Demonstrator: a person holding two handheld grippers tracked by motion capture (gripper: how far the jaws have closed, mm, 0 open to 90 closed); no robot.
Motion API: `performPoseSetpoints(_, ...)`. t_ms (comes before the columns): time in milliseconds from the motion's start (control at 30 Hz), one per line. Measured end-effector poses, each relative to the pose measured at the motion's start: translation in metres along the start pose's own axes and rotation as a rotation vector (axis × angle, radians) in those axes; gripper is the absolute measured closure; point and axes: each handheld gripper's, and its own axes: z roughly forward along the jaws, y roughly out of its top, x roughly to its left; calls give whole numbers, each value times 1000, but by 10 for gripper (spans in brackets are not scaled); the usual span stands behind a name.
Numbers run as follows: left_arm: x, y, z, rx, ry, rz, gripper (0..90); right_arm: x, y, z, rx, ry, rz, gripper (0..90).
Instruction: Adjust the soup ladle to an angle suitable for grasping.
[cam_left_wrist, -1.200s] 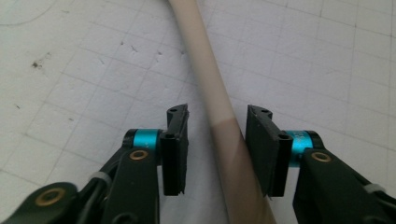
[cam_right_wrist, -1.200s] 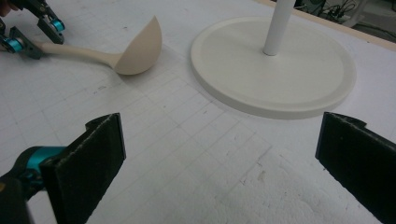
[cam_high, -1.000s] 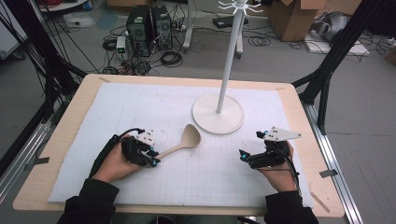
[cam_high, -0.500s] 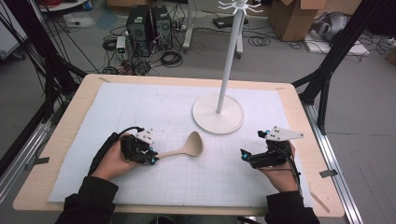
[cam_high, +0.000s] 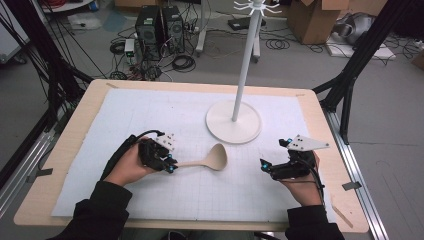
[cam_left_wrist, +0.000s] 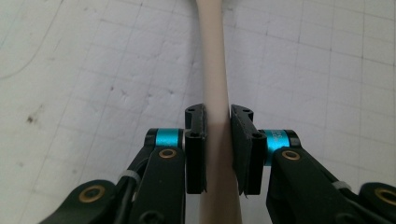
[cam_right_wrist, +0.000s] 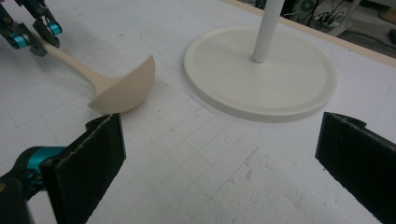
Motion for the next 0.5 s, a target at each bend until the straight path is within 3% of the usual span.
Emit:
performPoseSetpoints(267, -3, 24, 15, 1, -24, 42, 761, -1, 1, -4, -9, -8, -5, 3)
performPoseSetpoints(500, -4, 45, 30, -24, -49, 50, 761, -1, 2, -7, -14, -7, 1, 3)
